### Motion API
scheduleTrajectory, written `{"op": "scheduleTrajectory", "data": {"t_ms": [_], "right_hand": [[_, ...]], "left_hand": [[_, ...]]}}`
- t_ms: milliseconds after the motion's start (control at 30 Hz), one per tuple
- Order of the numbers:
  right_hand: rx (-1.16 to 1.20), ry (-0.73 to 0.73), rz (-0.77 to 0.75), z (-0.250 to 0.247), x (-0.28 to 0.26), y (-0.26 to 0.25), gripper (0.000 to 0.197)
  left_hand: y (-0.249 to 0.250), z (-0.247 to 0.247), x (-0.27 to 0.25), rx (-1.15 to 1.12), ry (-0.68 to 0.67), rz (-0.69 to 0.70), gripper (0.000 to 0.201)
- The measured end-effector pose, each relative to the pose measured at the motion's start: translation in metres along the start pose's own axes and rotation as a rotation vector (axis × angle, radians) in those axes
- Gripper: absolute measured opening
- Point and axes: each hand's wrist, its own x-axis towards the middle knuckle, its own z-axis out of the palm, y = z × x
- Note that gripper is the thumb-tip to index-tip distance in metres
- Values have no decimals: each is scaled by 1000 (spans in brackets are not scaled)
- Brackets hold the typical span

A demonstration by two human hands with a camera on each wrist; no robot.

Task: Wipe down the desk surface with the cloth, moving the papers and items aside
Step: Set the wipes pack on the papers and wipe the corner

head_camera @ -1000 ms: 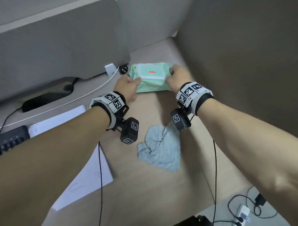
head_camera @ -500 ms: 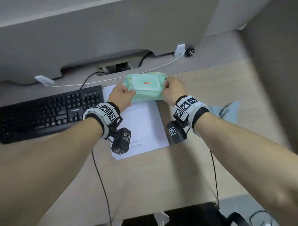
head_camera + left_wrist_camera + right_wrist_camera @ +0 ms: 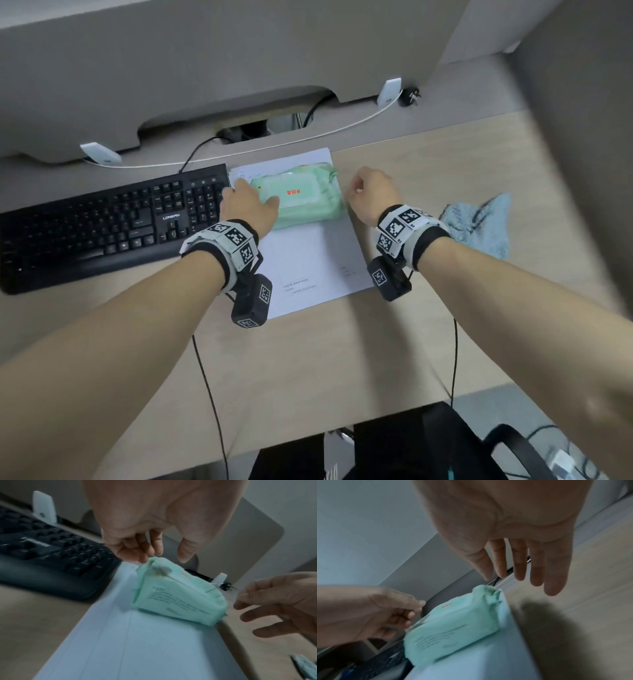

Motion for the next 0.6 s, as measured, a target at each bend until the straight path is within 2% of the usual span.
{"op": "scheduleTrajectory", "data": {"t_ms": [67, 133, 267, 367, 467, 600], "right_hand": [[-91, 30, 58, -19, -6, 20, 16], [-227, 18, 154, -37, -16, 44, 28], [-481, -87, 358, -66, -38, 89, 56], [-576, -238, 403, -73, -49, 116, 67], [-594, -295, 353, -70, -48, 132, 62], [-555, -213, 276, -70, -26, 143, 46]], "left_hand": [[19, 2, -3, -6, 61, 82, 39], [43, 10, -10, 25, 63, 200, 33], [91, 43, -25, 177, -20, 416, 32], [115, 66, -28, 307, -83, 537, 39], [138, 86, -21, 398, -124, 583, 46], [162, 103, -2, 476, -136, 533, 51]]}}
